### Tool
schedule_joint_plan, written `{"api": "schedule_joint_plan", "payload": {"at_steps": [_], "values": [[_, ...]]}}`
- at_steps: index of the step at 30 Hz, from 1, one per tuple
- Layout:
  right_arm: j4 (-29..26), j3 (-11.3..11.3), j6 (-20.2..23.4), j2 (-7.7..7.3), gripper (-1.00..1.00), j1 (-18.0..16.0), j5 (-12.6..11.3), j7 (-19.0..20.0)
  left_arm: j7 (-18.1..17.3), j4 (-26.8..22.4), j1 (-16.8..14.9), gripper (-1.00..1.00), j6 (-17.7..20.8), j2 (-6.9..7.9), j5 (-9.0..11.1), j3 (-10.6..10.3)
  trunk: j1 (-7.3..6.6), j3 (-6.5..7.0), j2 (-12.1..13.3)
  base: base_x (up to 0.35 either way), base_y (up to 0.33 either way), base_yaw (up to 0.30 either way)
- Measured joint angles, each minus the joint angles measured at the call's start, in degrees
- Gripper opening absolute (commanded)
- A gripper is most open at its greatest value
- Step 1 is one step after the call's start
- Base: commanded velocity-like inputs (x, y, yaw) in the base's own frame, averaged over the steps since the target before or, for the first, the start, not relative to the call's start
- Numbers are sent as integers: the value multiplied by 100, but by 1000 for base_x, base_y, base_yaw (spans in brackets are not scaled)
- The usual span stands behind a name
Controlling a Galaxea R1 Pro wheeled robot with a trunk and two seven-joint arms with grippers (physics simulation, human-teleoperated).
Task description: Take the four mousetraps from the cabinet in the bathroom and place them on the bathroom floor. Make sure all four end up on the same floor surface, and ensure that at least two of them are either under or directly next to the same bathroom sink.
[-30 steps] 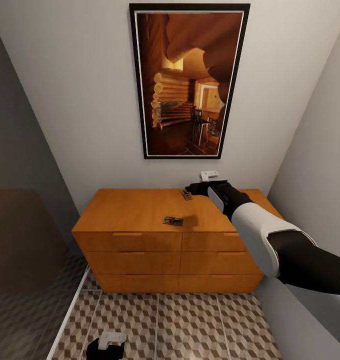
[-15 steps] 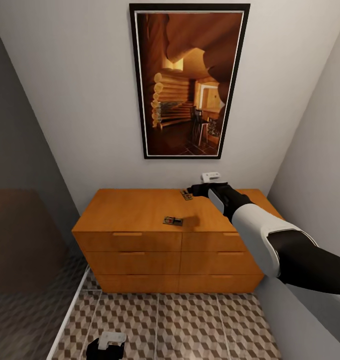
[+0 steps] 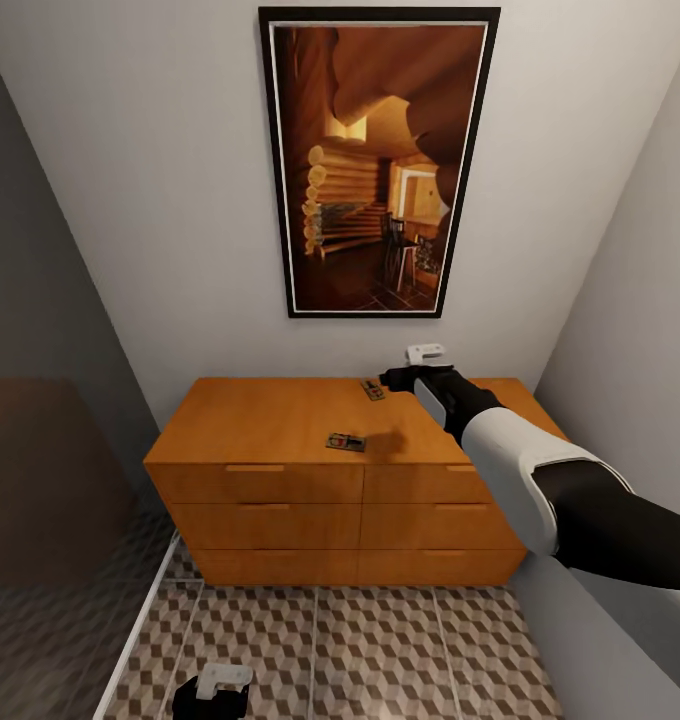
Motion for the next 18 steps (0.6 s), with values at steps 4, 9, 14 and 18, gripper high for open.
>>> {"api": "schedule_joint_plan", "payload": {"at_steps": [4,9,14,18], "values": [[0,-2,-30,3,100,0,-5,-86,0,-1,0,100,0,0,0,0,0,0,0,0,0,0],[0,-12,-53,0,100,0,-6,-135,0,-1,0,100,0,0,-1,0,0,0,0,0,21,0],[-9,-22,-58,-4,100,1,-12,-167,-2,2,0,100,-1,6,-1,0,0,0,0,-22,123,0],[-16,-28,-57,-5,100,1,-141,-255,-4,2,0,100,-2,8,-1,0,1,0,0,-69,184,0]]}}
